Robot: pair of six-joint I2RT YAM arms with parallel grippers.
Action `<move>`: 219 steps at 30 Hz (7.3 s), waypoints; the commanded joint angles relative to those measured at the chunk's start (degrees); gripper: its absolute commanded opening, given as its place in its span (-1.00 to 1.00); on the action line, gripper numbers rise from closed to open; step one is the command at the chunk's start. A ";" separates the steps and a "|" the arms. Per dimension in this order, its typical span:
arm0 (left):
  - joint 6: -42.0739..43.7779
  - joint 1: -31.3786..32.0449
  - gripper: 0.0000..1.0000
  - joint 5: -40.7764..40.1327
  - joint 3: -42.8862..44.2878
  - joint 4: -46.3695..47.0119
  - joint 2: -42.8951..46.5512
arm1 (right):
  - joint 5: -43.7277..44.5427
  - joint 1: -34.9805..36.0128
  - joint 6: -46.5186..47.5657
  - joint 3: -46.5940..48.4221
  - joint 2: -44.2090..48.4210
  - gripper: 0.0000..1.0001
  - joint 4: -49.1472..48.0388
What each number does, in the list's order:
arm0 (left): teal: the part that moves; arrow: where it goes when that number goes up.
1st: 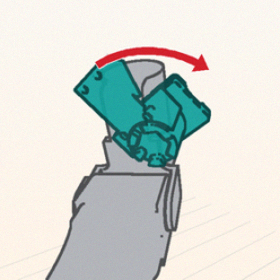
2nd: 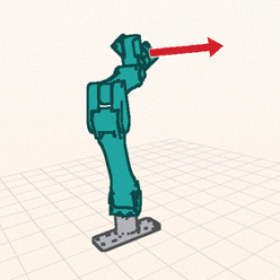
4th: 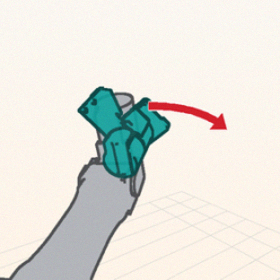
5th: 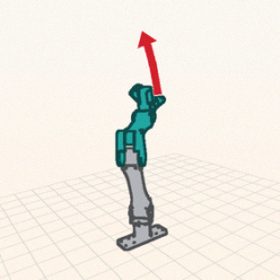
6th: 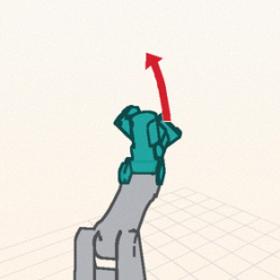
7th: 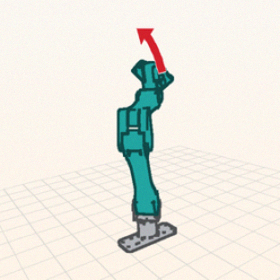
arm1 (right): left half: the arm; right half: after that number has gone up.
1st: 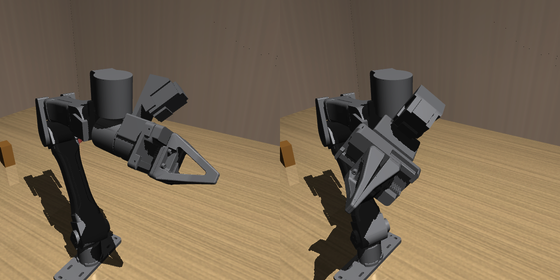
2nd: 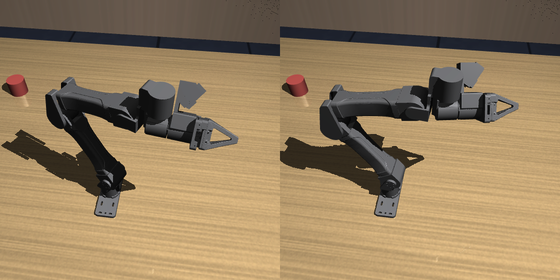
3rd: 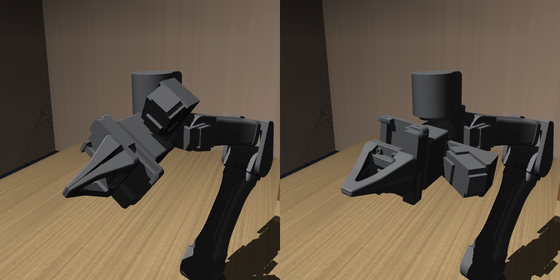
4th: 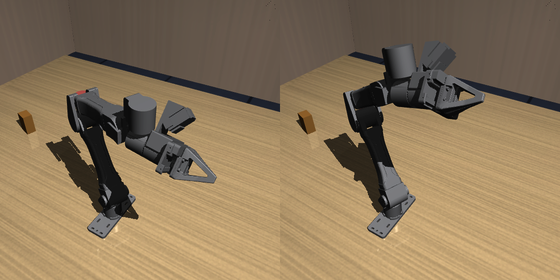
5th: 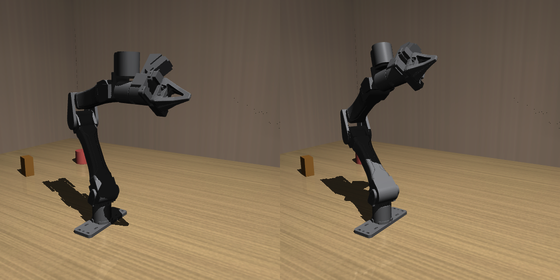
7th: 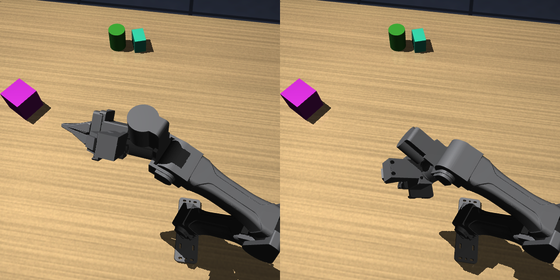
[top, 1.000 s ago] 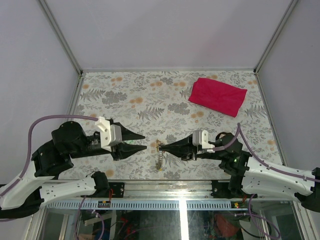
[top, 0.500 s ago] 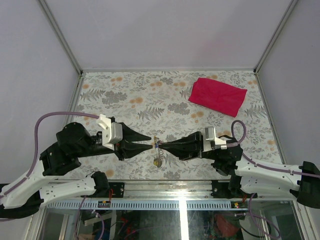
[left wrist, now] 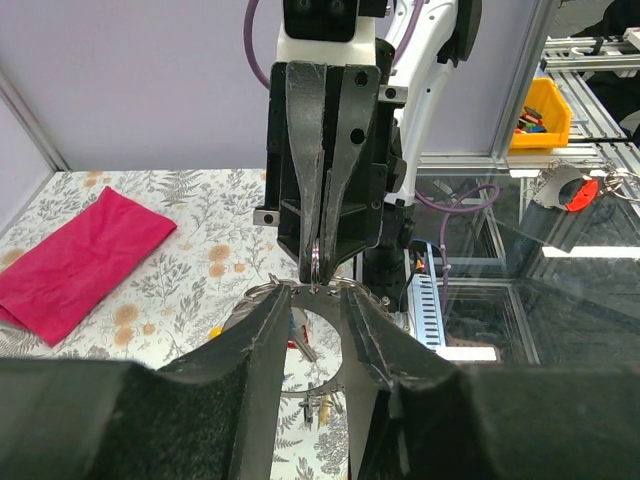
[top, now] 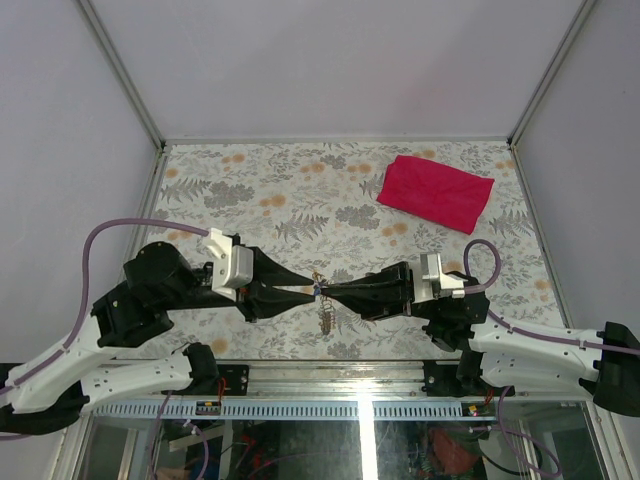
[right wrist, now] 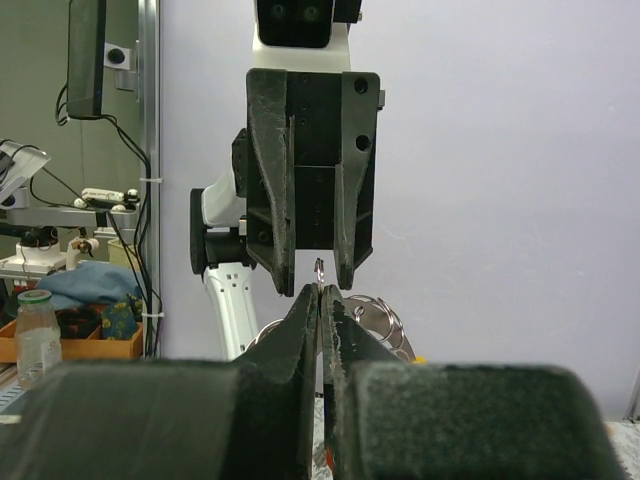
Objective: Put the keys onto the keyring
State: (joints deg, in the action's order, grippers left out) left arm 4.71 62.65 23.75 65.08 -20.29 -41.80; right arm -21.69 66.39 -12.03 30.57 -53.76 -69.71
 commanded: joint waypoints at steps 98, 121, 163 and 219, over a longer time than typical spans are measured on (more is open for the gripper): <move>9.56 0.40 -0.43 -2.16 19.70 -27.65 -17.46 | 2.89 0.32 18.70 6.68 9.66 -1.00 39.37; -2.10 0.43 -0.36 1.18 2.52 -2.30 -4.20 | -2.19 0.43 15.12 -0.62 12.05 -1.00 14.16; -32.07 -33.94 -0.31 -24.98 -21.15 -4.00 -16.79 | 22.04 0.35 27.77 6.50 23.70 -1.00 66.04; -33.88 -60.14 -0.08 -19.49 -32.52 11.67 -34.74 | 11.26 0.36 24.28 6.87 18.89 -1.00 64.61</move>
State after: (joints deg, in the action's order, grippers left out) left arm -29.30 3.09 1.48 33.50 -12.62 -75.42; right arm -9.41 66.39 12.84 34.65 -35.20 -0.58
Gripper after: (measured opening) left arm 0.462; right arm 0.010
